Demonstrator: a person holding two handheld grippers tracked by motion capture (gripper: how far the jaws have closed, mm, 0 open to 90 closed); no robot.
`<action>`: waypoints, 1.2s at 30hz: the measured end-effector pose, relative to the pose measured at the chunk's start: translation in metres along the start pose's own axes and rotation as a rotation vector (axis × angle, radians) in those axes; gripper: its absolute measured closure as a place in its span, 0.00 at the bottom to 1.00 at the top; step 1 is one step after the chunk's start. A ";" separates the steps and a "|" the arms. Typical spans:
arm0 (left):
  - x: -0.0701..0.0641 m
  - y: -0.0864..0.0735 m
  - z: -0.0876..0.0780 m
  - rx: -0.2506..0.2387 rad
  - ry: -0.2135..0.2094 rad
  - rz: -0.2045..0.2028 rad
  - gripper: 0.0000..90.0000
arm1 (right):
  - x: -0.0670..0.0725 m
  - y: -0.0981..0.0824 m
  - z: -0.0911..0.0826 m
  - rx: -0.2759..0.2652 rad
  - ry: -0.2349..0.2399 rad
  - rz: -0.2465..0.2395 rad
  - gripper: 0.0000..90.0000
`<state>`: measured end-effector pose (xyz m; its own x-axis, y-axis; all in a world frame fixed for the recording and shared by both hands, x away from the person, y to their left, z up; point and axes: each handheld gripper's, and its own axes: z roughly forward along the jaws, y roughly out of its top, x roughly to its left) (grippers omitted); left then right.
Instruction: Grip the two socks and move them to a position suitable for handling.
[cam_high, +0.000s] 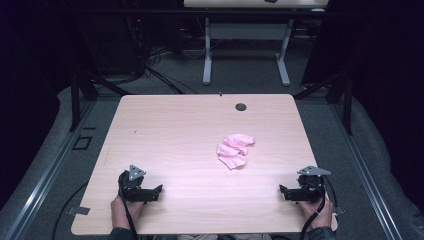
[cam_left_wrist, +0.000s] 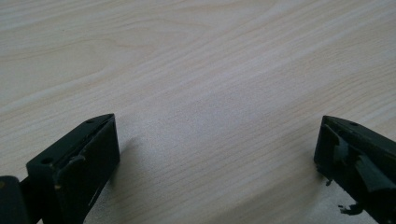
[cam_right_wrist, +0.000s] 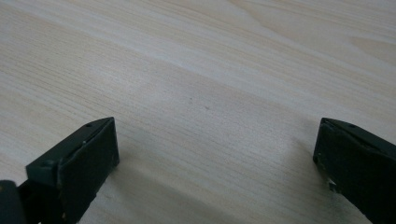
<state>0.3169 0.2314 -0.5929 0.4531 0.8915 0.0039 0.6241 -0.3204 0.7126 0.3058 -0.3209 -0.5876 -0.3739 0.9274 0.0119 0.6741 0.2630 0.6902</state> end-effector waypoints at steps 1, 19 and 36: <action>0.000 0.000 0.000 0.000 0.000 0.000 0.00 | 0.000 0.001 0.000 0.003 0.002 -0.004 0.00; 0.000 0.000 0.000 0.000 0.000 0.000 0.00 | 0.013 0.027 -0.022 -0.008 0.084 -0.040 0.00; 0.000 0.000 0.000 0.000 0.000 0.000 0.00 | 0.051 0.080 -0.014 0.021 0.200 -0.195 0.00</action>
<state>0.3169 0.2314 -0.5929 0.4532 0.8914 0.0042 0.6242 -0.3207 0.7124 0.3320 -0.2562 -0.5217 -0.6151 0.7881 0.0241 0.5889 0.4389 0.6787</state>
